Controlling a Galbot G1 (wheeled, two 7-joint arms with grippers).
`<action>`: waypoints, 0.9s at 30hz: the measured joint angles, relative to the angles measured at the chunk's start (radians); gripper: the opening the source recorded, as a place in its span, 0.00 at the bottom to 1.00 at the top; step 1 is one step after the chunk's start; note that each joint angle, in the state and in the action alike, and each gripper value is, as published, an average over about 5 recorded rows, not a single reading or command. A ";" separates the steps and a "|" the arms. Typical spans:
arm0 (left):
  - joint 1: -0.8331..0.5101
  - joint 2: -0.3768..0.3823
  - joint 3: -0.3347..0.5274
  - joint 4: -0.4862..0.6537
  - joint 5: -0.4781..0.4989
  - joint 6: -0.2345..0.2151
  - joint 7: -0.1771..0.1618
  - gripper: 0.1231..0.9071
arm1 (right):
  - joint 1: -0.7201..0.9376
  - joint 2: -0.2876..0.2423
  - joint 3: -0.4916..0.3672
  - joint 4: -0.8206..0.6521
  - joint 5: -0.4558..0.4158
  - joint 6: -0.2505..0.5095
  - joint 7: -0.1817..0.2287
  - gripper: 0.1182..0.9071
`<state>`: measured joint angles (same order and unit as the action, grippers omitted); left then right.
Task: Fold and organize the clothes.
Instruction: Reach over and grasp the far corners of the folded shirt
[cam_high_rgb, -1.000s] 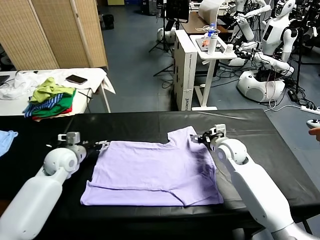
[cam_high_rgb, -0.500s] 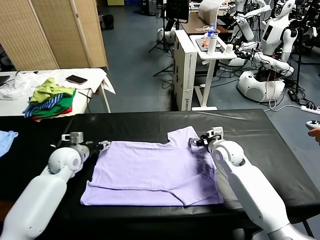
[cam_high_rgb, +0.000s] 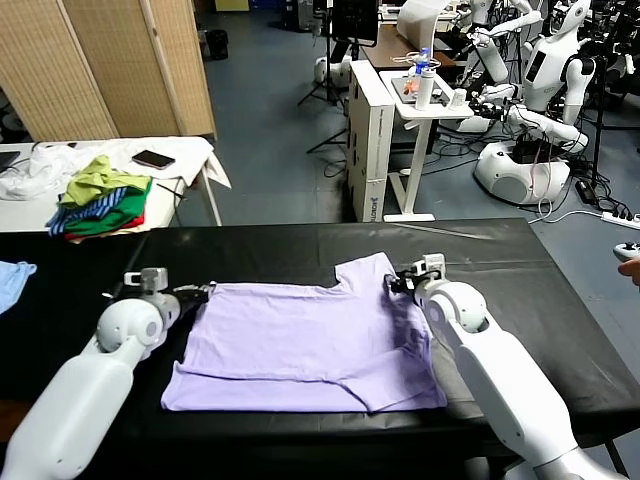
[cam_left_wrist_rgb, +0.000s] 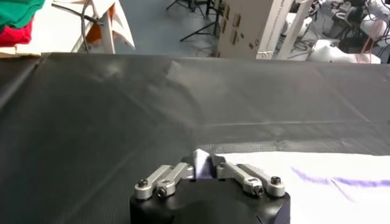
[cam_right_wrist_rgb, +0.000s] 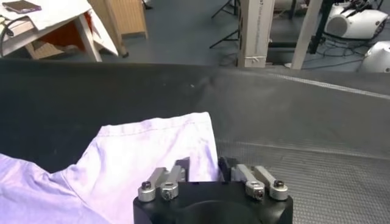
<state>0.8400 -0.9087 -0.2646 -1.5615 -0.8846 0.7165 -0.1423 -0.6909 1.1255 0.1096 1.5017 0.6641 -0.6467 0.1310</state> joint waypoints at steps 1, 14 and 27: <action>0.002 0.000 -0.002 -0.002 0.000 -0.001 0.000 0.08 | -0.005 -0.001 0.004 0.006 0.000 0.012 0.000 0.12; 0.061 0.032 -0.053 -0.087 -0.015 -0.016 -0.001 0.05 | -0.100 -0.048 0.071 0.147 0.031 0.081 -0.002 0.05; 0.191 0.084 -0.138 -0.225 -0.026 -0.018 -0.003 0.05 | -0.166 -0.072 0.107 0.218 -0.019 0.039 -0.028 0.33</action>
<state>1.0312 -0.8247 -0.4024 -1.7867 -0.9102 0.6985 -0.1453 -0.8570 1.0532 0.2162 1.7194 0.6449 -0.6076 0.1027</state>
